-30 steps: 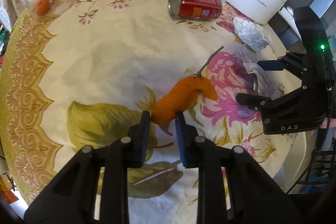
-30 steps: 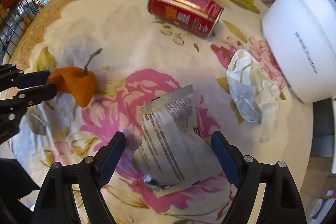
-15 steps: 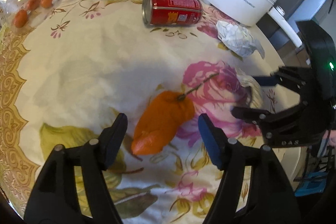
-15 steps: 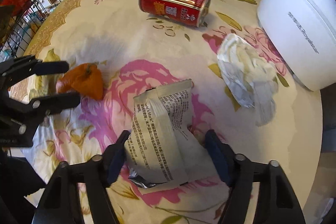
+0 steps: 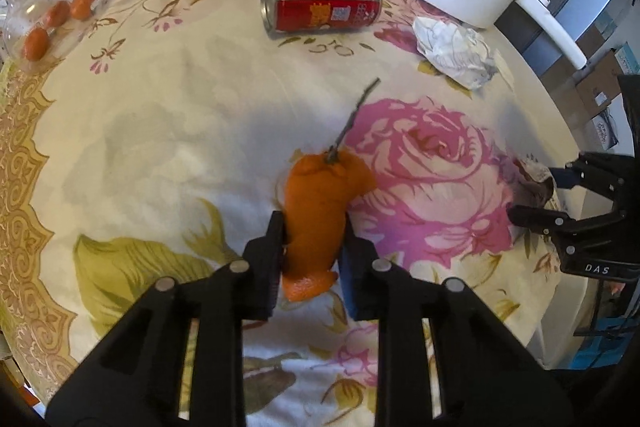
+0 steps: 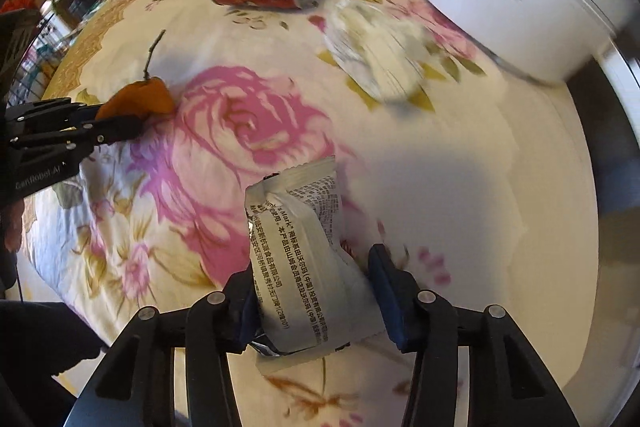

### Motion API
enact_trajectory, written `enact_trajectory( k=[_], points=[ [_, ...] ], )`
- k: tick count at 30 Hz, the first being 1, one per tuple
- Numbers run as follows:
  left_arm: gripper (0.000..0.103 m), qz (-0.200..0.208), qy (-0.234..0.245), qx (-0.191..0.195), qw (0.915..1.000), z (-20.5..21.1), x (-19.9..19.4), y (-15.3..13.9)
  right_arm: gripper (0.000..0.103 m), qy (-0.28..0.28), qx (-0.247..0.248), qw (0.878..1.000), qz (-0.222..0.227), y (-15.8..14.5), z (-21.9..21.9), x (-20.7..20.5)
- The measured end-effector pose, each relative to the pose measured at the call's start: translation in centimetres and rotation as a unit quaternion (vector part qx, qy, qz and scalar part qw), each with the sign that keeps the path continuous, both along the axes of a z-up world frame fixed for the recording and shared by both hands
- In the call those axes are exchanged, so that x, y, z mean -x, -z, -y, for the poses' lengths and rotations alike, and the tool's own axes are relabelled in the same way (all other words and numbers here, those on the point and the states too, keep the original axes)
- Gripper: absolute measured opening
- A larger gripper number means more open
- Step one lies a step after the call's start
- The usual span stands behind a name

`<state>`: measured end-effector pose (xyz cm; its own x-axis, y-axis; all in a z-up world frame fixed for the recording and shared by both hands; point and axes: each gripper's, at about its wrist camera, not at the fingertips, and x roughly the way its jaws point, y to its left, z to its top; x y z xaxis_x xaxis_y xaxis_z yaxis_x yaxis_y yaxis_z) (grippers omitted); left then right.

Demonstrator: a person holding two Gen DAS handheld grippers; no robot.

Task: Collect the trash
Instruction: 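Grasp the orange bag with the left tool while the right tool grasps the paper wrapper, then carry the orange bag and paper wrapper over the white bin with both tools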

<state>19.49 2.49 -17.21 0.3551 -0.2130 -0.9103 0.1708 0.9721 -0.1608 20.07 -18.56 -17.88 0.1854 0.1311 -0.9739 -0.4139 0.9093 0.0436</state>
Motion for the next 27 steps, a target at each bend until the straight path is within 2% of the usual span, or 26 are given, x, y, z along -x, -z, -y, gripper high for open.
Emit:
enact_trajectory(
  k=[5,15,27],
  points=[
    [0.024,-0.008,0.008,0.006,0.9999,0.4,1.0,-0.3,0.045,0.031,-0.001,1.0,0.0,-0.8,2.2,2.3],
    [0.024,0.008,0.04,0.024,0.9989,2.7,3.7,-2.4,0.039,0.093,0.009,0.996,-0.004,-1.6,5.8,6.5],
    [0.024,0.023,0.093,0.035,0.9948,7.5,6.8,-4.1,0.038,0.151,-0.029,0.988,0.013,-5.4,9.8,10.4]
  ],
)
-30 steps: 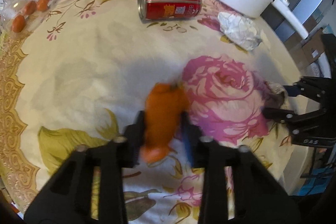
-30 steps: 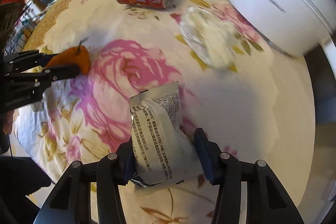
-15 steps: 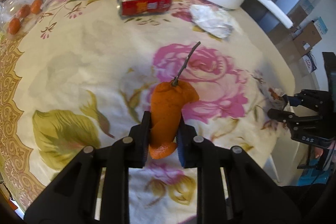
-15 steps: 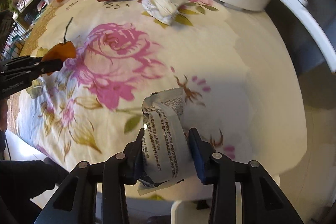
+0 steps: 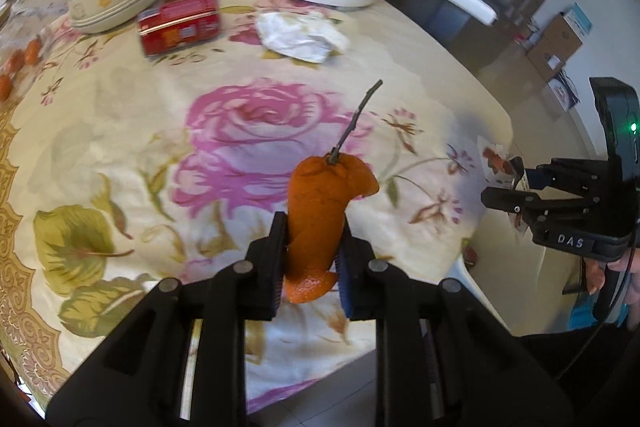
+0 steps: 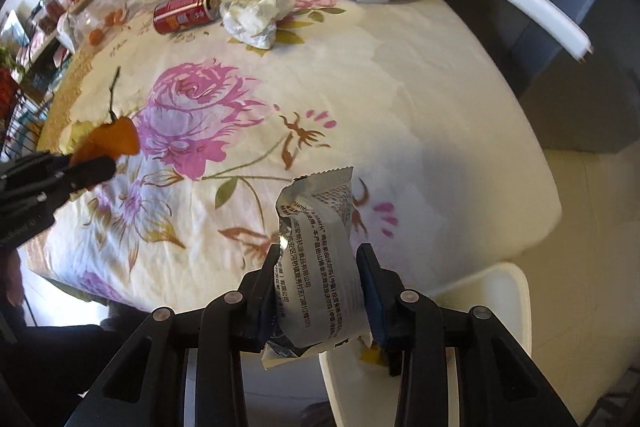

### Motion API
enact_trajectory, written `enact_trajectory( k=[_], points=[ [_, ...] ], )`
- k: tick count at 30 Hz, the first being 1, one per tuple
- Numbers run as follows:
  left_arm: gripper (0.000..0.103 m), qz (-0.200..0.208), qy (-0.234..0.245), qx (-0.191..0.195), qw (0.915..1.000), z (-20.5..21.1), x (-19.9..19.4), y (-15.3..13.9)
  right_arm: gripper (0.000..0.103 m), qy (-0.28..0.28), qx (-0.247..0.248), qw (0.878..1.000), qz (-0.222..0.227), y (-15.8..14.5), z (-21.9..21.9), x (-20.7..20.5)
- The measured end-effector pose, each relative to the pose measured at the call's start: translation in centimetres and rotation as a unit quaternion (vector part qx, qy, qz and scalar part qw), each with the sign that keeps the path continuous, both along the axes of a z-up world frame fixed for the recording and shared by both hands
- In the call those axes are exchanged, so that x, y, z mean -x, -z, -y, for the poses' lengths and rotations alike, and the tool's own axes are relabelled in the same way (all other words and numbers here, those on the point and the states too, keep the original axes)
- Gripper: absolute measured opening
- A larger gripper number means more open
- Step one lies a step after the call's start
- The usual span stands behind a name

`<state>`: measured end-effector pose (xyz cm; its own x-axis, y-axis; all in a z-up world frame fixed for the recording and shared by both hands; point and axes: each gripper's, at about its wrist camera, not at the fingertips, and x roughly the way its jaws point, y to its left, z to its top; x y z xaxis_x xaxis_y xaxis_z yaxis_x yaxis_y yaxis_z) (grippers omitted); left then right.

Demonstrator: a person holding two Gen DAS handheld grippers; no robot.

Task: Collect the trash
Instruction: 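Carry the orange bag and paper wrapper over the white bin with both tools, then open both tools to drop the orange bag and wrapper into the bin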

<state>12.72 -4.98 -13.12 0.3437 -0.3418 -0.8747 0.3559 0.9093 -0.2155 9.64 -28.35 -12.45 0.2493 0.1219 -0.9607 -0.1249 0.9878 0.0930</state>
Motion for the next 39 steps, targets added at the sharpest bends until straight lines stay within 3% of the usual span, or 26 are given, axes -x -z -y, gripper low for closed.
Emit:
enact_trajectory(
  k=[8,16,30,39],
  points=[
    [0.024,-0.005,0.039,0.021,0.999,4.1,1.6,-0.3,0.038,0.064,-0.023,0.998,-0.001,-0.3,4.0,2.1],
    [0.024,-0.007,0.098,0.024,0.9949,9.7,3.3,0.0,0.038,0.099,-0.007,0.995,-0.021,1.0,8.5,4.4],
    [0.024,-0.004,0.239,-0.009,0.9711,20.3,7.8,2.8,0.039,0.15,-0.011,0.988,-0.041,2.6,15.0,8.8],
    [0.024,0.002,0.265,-0.01,0.9643,22.7,8.0,3.5,0.04,0.156,-0.015,0.986,-0.053,3.6,16.5,10.0]
  ],
)
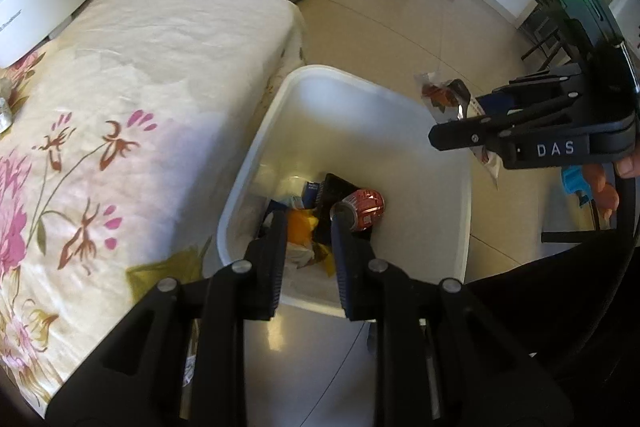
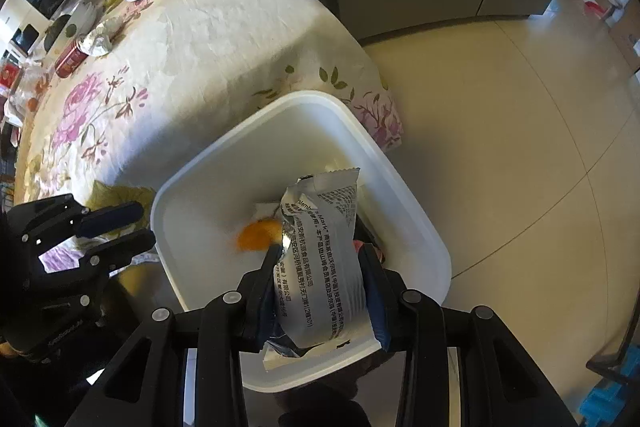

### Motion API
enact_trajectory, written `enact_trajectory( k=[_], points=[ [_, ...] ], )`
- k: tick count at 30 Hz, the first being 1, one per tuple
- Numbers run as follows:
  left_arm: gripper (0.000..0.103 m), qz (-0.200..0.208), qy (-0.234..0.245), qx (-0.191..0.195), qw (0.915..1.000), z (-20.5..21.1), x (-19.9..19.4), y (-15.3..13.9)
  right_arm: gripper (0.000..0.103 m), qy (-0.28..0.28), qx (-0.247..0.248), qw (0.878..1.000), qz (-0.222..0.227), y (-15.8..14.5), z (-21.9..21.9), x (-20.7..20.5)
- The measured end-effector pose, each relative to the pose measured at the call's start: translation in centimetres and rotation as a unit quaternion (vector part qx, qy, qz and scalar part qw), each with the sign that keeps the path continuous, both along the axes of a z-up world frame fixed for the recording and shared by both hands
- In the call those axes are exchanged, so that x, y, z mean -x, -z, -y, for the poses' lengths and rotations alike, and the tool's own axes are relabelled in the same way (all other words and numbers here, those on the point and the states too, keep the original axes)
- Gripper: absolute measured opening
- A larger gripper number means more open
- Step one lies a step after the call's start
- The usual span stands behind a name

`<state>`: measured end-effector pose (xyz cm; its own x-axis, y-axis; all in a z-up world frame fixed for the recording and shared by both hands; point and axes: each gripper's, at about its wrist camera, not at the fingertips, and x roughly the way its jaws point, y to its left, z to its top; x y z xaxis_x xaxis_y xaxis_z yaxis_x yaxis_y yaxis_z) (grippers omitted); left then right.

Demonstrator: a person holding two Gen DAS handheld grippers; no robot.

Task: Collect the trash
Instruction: 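Open both tools to drop the orange bag and wrapper into the bin, then move both open tools back over the red can and white tissue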

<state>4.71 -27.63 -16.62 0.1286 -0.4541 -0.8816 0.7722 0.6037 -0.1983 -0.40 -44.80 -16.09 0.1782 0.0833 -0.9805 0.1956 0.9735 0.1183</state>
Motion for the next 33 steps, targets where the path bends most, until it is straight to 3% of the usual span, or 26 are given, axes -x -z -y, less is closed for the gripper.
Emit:
enact_trajectory(
  k=[5,7,9,16,18,20,21,33],
  points=[
    [0.028,0.011,0.0,-0.001,0.9999,0.4,0.1,-0.4,0.04,-0.002,0.0,1.0,-0.005,0.3,0.0,0.2],
    [0.049,0.023,-0.013,-0.001,0.9997,-0.4,-0.1,-1.1,0.04,-0.003,0.0,1.0,-0.004,0.3,0.0,0.1],
    [0.058,0.039,-0.029,0.001,0.9988,-1.4,-0.3,-1.8,0.04,-0.004,-0.001,1.0,-0.004,0.3,-0.1,0.0],
    [0.062,0.051,-0.083,0.0,0.9952,-5.0,-2.4,-3.0,0.04,-0.012,-0.002,1.0,-0.001,0.1,-0.9,-0.5],
    [0.064,0.051,-0.095,-0.002,0.9942,-5.8,-2.8,-2.8,0.049,-0.013,-0.005,1.0,0.0,0.0,-1.1,-0.6],
    [0.066,0.051,-0.109,-0.006,0.9928,-6.8,-3.2,-2.8,0.071,-0.012,-0.005,1.0,0.001,-0.2,-1.4,-0.7],
    [0.067,0.05,-0.114,-0.007,0.9922,-7.1,-3.3,-2.7,0.074,-0.012,-0.003,1.0,0.003,-0.3,-1.5,-0.8],
    [0.074,0.054,-0.161,-0.012,0.9854,-11.2,-4.3,-3.2,0.074,-0.021,-0.008,1.0,0.021,-1.6,-3.2,-2.4]
  ],
)
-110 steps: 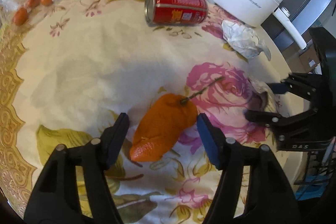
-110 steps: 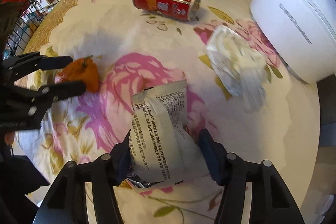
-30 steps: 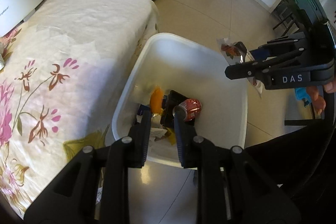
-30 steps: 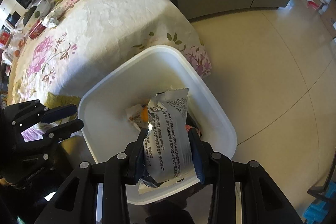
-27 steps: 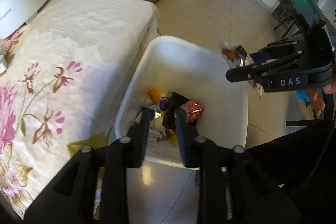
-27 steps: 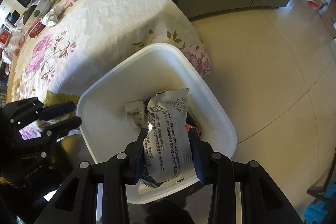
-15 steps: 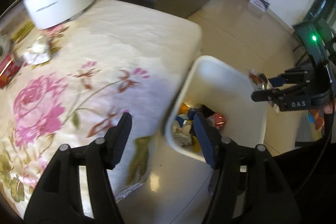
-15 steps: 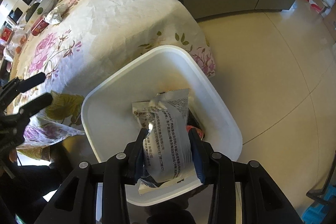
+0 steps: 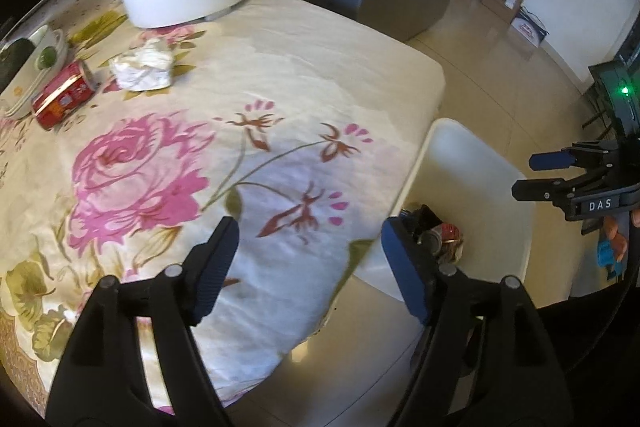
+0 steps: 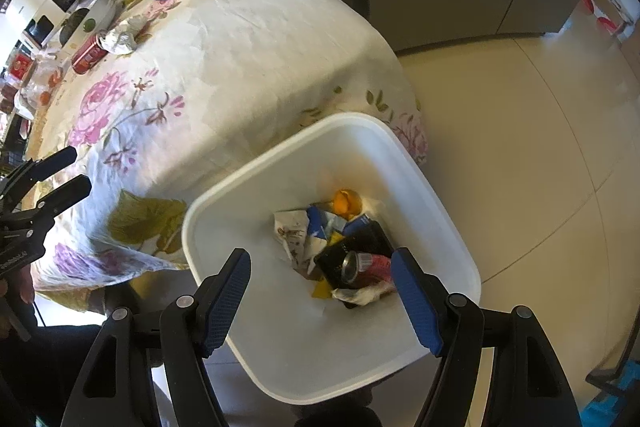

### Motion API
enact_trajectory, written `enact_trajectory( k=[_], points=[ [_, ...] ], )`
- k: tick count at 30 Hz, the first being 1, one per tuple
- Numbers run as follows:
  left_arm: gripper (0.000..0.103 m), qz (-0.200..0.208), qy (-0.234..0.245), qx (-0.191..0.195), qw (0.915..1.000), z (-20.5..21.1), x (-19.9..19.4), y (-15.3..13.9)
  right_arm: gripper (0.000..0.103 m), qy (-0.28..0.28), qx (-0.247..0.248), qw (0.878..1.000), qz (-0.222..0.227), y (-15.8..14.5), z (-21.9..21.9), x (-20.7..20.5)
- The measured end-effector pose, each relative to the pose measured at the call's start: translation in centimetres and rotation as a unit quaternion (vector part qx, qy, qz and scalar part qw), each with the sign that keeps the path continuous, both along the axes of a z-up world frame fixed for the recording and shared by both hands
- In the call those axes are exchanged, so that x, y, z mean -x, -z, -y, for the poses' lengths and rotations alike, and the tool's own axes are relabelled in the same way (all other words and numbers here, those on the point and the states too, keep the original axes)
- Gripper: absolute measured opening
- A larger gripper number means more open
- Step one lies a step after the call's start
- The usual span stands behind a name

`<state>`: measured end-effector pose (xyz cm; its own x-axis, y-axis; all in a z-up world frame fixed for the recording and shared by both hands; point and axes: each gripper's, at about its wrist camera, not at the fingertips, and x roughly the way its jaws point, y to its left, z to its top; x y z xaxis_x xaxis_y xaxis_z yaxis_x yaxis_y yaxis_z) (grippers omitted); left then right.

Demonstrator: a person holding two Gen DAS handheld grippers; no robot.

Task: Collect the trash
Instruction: 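Move both open tools back over the red can and white tissue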

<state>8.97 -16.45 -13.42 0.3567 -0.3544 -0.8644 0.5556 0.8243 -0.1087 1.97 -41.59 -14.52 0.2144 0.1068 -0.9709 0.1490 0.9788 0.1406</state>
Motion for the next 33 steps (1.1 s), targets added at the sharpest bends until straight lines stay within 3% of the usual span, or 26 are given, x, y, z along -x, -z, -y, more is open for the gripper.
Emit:
enact_trajectory(
  k=[15,25,28,33],
  points=[
    [0.084,0.005,-0.094,-0.003,0.9955,-7.8,-2.7,-0.9,0.074,-0.029,0.0,0.999,0.037,-2.1,-5.9,-4.9],
    [0.09,0.039,-0.178,-0.06,0.9815,-14.4,-6.0,-0.5,0.074,-0.037,-0.017,0.998,0.047,-1.8,-10.4,-9.3],
    [0.09,0.046,-0.169,-0.056,0.9828,-16.2,-8.3,-0.6,0.074,-0.041,-0.028,0.997,0.052,-1.6,-11.5,-11.4],
    [0.09,0.081,-0.105,-0.063,0.9893,-17.3,-12.6,-1.1,0.074,-0.073,-0.015,0.995,0.066,-1.1,-13.5,-15.2]
  ],
)
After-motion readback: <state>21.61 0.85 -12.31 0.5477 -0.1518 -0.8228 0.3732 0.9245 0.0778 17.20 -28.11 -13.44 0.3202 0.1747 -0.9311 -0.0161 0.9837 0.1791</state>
